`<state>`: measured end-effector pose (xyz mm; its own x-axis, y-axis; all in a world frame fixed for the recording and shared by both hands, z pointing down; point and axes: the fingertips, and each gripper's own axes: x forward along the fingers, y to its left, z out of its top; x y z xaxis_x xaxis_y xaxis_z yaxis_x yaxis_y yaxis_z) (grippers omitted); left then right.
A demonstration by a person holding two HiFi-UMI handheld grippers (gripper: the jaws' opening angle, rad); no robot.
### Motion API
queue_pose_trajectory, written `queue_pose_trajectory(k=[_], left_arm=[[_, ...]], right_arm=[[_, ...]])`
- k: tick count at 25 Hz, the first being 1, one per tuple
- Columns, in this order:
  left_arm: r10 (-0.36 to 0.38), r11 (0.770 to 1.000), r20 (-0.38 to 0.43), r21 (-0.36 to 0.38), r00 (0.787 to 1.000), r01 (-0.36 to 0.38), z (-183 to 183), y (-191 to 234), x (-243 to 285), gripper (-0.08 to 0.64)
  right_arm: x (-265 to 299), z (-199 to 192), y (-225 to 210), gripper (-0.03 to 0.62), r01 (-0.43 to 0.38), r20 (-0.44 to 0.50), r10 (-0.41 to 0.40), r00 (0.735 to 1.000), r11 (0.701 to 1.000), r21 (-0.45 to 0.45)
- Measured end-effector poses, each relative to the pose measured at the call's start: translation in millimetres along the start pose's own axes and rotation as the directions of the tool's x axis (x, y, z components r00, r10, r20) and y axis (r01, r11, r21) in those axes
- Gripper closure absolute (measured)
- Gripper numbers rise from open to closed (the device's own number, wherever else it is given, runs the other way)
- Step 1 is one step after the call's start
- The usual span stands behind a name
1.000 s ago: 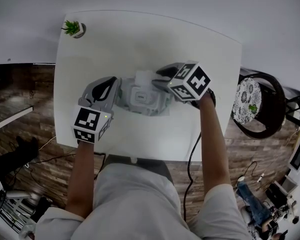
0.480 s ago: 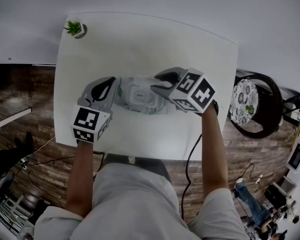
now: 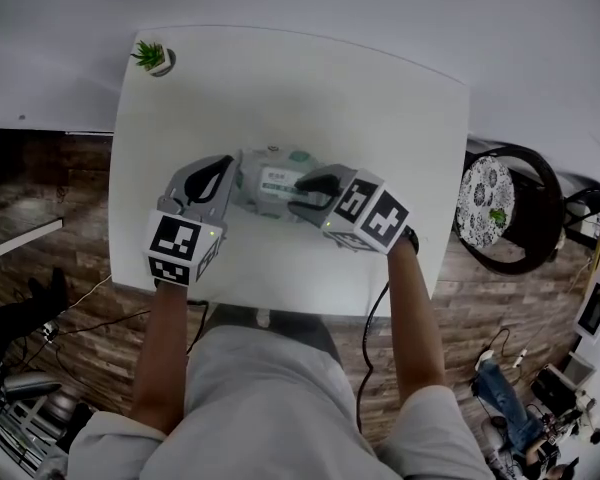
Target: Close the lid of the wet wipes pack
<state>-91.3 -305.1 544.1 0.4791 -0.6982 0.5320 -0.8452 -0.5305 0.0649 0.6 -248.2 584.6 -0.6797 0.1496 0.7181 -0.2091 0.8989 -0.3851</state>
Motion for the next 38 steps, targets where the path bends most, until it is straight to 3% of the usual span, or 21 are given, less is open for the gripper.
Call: queue_pose_trajectory(k=[6, 13, 16, 27, 31, 38], left_arm=[[-0.002, 1.0, -0.002, 0.002, 1.0, 0.003, -4.8, -4.8, -3.8, 0.557], [-0.013, 1.0, -0.006, 0.006, 1.0, 0.013, -7.6, -11.3, -5.4, 0.557], [-0.014, 1.0, -0.006, 0.007, 1.0, 0.014, -7.8, -12.0, -6.1, 0.557], [-0.022, 1.0, -0.003, 0.011, 1.0, 0.022, -7.2, -18.0, -5.5, 0.557], [-0.022, 1.0, 0.004, 0.015, 1.0, 0.022, -3.9, -18.1, -8.1, 0.557], [-0.01, 1.0, 0.019, 0.019, 1.0, 0.01, 0.4, -17.1, -19.0, 0.557]], right_arm=[[17.5, -6.7, 6.2, 0.457, 0.015, 0.002, -0.015, 1.0, 1.0, 0.016], [28.2, -12.7, 6.4, 0.46, 0.085, -0.035, -0.085, 0.996, 0.996, 0.004], [28.8, -13.1, 1.6, 0.502, 0.124, -0.035, -0.124, 0.992, 0.992, 0.005], [30.7, -16.2, -3.4, 0.526, 0.201, -0.084, -0.205, 0.975, 0.978, -0.056], [28.8, -13.5, -2.0, 0.526, 0.183, -0.03, -0.183, 0.983, 0.983, 0.0], [19.7, -10.2, 8.4, 0.526, 0.214, 0.068, -0.217, 0.974, 0.975, 0.053]])
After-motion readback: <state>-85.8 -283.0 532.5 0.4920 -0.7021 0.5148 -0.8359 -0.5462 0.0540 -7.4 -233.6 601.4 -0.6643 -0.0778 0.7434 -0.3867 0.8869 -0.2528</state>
